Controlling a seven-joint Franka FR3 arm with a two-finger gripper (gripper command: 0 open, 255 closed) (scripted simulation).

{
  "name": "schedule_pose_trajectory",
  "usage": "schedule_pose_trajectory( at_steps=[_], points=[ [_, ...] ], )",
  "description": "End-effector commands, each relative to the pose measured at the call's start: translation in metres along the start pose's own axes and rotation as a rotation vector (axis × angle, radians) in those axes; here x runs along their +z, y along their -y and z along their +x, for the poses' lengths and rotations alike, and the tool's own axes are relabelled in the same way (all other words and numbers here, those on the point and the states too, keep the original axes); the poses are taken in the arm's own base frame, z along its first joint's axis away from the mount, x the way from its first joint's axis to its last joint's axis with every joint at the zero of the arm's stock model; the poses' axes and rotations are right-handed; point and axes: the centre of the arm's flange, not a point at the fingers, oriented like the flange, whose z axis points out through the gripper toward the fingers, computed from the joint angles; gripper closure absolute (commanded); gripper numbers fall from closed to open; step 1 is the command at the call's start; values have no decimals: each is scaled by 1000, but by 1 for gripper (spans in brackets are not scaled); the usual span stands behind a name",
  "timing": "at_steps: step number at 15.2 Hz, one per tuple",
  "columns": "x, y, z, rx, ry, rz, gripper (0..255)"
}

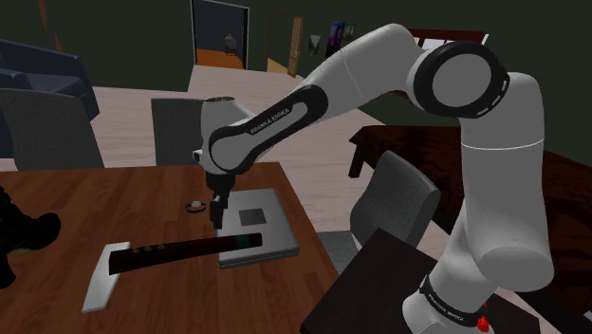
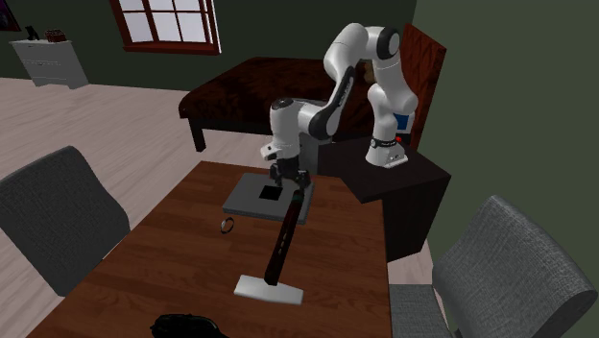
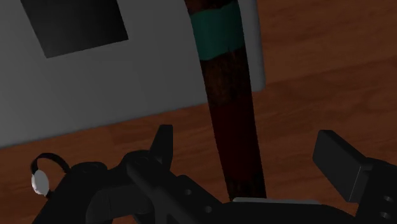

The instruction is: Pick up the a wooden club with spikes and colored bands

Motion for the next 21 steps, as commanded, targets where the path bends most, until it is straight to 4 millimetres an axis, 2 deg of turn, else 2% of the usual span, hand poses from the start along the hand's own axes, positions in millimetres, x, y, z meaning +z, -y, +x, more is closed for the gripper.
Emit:
schedule_pose_trajectory(
  at_steps=[1, 6, 7, 14, 16, 17, 21],
  points=[
    [18, 6, 24, -48, -1, -2, 0],
    [59, 24, 73, -166, 0, -6, 0],
    [63, 25, 76, -175, 0, -6, 0],
    [103, 22, 76, -175, 0, -6, 0],
    [103, 22, 76, -175, 0, -6, 0],
    [102, 22, 76, -175, -1, -6, 255],
    [103, 22, 76, -175, -1, -6, 255]
  ],
)
